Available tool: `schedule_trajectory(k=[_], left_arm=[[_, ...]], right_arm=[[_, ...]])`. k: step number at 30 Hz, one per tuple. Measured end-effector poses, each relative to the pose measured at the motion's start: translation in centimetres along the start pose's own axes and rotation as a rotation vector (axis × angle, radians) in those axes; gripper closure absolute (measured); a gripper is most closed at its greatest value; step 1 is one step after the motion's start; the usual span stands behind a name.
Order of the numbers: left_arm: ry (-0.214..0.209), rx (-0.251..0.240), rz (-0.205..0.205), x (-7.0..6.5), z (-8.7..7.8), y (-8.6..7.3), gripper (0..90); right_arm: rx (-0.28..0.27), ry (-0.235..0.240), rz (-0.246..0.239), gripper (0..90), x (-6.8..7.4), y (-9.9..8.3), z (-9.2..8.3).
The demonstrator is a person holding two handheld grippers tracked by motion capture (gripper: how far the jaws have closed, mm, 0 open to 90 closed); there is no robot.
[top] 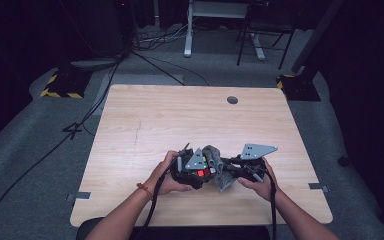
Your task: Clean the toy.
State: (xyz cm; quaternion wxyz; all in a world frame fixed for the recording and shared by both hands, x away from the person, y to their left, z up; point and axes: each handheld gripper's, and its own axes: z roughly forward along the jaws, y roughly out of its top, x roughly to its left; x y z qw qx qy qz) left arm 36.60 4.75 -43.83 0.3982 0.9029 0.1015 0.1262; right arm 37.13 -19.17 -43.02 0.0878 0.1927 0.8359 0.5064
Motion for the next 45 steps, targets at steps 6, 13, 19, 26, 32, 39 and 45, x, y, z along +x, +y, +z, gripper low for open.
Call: schedule_trajectory(k=[6, 13, 19, 26, 32, 39, 45], left_arm=[[0.005, -0.005, -0.011, 0.1, 0.1, 0.0, 33.0], [0.014, -0.021, -0.006, 0.1, -0.2, 0.1, 33.0], [0.013, -0.046, -0.02, 0.3, -0.7, 0.1, 33.0], [0.004, -0.033, -0.035, 0.6, -0.7, 0.0, 33.1], [-0.015, -0.031, -0.024, 0.2, -0.3, 0.1, 33.1], [-0.027, -0.048, -0.003, -0.2, -0.3, 0.4, 33.2], [-0.011, -0.059, -0.006, 0.0, -0.8, 0.4, 33.1]], right_arm=[[-0.01, -0.02, -0.025, 78.3, 0.3, 0.2, -0.1], [0.085, -0.037, -0.036, 78.1, -0.1, -0.6, 1.1], [0.147, -0.019, -0.022, 78.1, -0.4, -1.5, 2.2], [0.073, -0.016, -0.04, 78.2, 0.2, -0.4, 0.6], [0.003, -0.027, -0.071, 78.2, 0.8, 0.5, -0.5], [0.066, -0.065, -0.084, 78.1, 0.5, 0.2, 0.1], [0.119, -0.045, -0.065, 78.2, 0.1, -0.4, 1.0]])
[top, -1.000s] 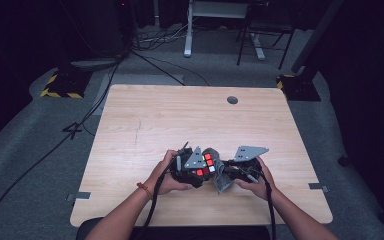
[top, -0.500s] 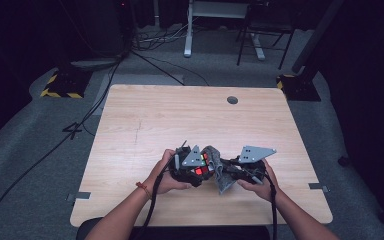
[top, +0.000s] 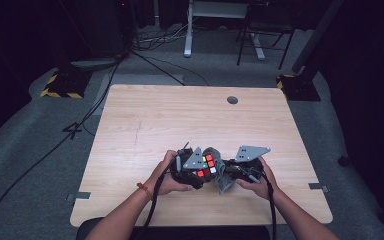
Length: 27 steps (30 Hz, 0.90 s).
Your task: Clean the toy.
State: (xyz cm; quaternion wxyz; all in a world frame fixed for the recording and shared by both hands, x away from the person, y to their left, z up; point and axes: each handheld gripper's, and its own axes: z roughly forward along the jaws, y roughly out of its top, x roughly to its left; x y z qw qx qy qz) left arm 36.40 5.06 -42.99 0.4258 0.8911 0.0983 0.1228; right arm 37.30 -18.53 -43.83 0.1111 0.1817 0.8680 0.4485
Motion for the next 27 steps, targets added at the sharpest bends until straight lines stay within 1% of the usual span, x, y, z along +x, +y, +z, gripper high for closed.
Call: schedule_trajectory(k=[2, 3, 5, 8, 10, 12, 14, 15, 17, 18, 19, 21, 23, 24, 25, 27], left_arm=[[0.0, -0.011, -0.008, 0.3, -0.3, 0.0, 33.2], [0.011, -0.016, -0.01, 0.4, -0.5, 0.0, 33.2], [0.016, -0.022, -0.021, 0.6, -0.7, -0.1, 33.2], [0.029, -0.017, -0.022, 0.9, -0.9, -0.3, 33.2], [0.033, -0.016, -0.026, 1.0, -0.9, -0.4, 33.2], [0.027, -0.009, -0.038, 1.1, -0.8, -0.5, 33.2], [0.024, 0.011, -0.019, 0.9, -0.4, -0.5, 33.2], [0.014, 0.017, -0.019, 0.8, -0.3, -0.5, 33.2], [0.006, 0.024, -0.01, 0.5, 0.0, -0.4, 33.2], [-0.001, 0.026, -0.012, 0.4, 0.1, -0.4, 33.2], [-0.012, 0.026, -0.014, 0.3, 0.2, -0.4, 33.2], [-0.025, 0.042, -0.003, 0.0, 0.7, -0.4, 33.2], [-0.026, 0.044, 0.0, -0.3, 0.8, -0.3, 33.2], [-0.014, 0.045, 0.006, -0.4, 0.8, -0.2, 33.2], [-0.012, 0.037, 0.011, -0.3, 0.7, -0.2, 33.2], [-0.008, 0.02, 0.009, -0.2, 0.3, 0.0, 33.2]], right_arm=[[0.018, 0.012, 0.0, 78.2, 0.1, -0.1, 0.2], [0.018, 0.017, 0.003, 78.2, 0.1, -0.2, 0.3], [0.024, 0.027, 0.002, 78.2, 0.2, -0.2, 0.4], [0.013, 0.031, -0.004, 78.2, 0.4, 0.0, 0.2], [-0.003, 0.033, -0.009, 78.2, 0.6, 0.2, -0.1], [-0.023, 0.027, -0.019, 78.2, 0.8, 0.5, -0.5], [-0.057, 0.03, -0.024, 78.2, 1.0, 0.8, -1.1], [-0.073, 0.021, -0.032, 78.2, 1.2, 1.1, -1.4], [-0.084, 0.009, -0.044, 78.3, 1.4, 1.3, -1.6], [-0.086, 0.003, -0.05, 78.2, 1.4, 1.3, -1.7], [-0.095, 0.001, -0.047, 78.2, 1.3, 1.2, -1.8], [-0.107, -0.001, -0.041, 78.2, 1.2, 1.3, -1.9], [-0.103, -0.006, -0.038, 78.2, 1.1, 1.3, -1.9], [-0.101, -0.007, -0.036, 78.2, 1.0, 1.2, -1.8], [-0.095, -0.01, -0.027, 78.3, 0.9, 1.0, -1.6], [-0.062, -0.009, -0.015, 78.2, 0.6, 0.6, -1.1]])
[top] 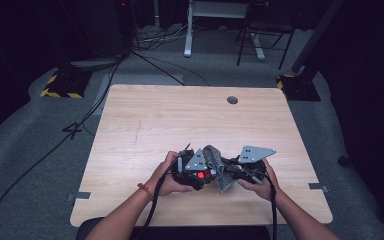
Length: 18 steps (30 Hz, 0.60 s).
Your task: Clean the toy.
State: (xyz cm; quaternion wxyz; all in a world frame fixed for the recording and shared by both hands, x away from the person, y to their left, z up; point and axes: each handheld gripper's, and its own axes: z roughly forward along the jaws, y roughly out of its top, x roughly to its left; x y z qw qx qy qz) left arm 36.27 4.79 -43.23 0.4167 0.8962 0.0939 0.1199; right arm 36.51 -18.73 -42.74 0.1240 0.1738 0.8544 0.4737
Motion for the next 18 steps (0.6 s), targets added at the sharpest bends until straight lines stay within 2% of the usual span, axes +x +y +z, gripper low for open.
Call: schedule_trajectory(k=[5, 11, 15, 18], left_arm=[[0.015, -0.019, -0.01, 0.4, -0.6, -0.1, 33.2], [0.035, -0.034, -0.029, 1.1, -1.4, -0.5, 33.2], [0.013, -0.075, -0.052, 1.5, -2.0, -0.8, 33.2], [-0.017, -0.089, -0.041, 1.3, -2.2, -0.6, 33.2]], right_arm=[[0.03, 0.024, 0.032, 78.3, -0.3, -0.6, 0.9], [0.065, 0.05, 0.023, 78.2, 0.1, -0.8, 1.4], [0.099, 0.074, 0.009, 78.0, 0.4, -0.8, 1.8], [0.113, 0.08, 0.023, 77.8, 0.4, -1.0, 2.2]])
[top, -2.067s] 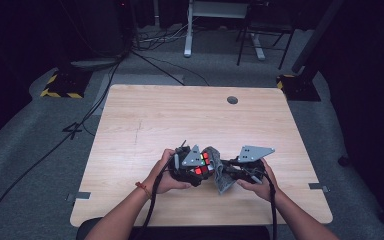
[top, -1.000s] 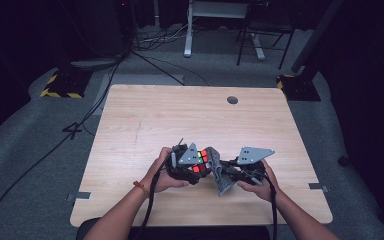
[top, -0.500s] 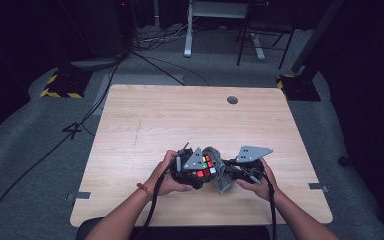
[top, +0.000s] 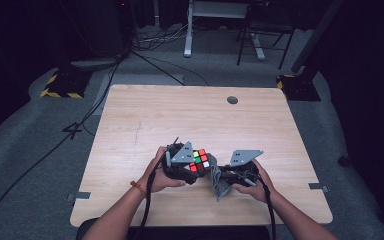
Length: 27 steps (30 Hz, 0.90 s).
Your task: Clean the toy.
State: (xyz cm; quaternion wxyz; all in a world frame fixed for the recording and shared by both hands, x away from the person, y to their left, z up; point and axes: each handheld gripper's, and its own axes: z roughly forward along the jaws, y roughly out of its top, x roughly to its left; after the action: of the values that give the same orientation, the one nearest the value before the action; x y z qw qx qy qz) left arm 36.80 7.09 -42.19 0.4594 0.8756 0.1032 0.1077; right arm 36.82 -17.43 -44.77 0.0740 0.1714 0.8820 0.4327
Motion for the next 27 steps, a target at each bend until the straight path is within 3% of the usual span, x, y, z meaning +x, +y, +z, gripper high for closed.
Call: schedule_trajectory(k=[6, 9, 11, 14, 18, 22, 27], left_arm=[[-0.058, 0.01, 0.029, -0.8, 0.8, 0.2, 33.2], [-0.059, 0.04, 0.054, -1.2, 1.3, 0.3, 33.3], [-0.068, 0.035, 0.042, -1.0, 1.3, 0.2, 33.3], [-0.06, 0.057, 0.035, -0.9, 1.5, -0.1, 33.3], [-0.034, 0.139, 0.055, -1.1, 2.6, -0.7, 33.3], [-0.044, 0.128, 0.047, -1.1, 2.8, -0.7, 33.2], [-0.014, 0.15, 0.03, -1.0, 3.3, -0.8, 33.0]], right_arm=[[-0.009, -0.002, 0.012, 77.7, -0.2, 0.0, 0.0], [-0.002, -0.007, 0.016, 77.8, -0.4, -0.1, 0.0], [-0.002, -0.022, 0.005, 77.8, -0.5, 0.0, -0.2], [-0.015, -0.037, 0.009, 77.8, -0.6, 0.0, -0.6], [-0.056, -0.023, 0.022, 77.9, -0.7, 0.2, -1.2], [-0.06, -0.027, 0.002, 77.9, -0.3, 0.3, -1.4], [-0.081, -0.042, -0.005, 78.1, -0.1, 0.5, -1.6]])
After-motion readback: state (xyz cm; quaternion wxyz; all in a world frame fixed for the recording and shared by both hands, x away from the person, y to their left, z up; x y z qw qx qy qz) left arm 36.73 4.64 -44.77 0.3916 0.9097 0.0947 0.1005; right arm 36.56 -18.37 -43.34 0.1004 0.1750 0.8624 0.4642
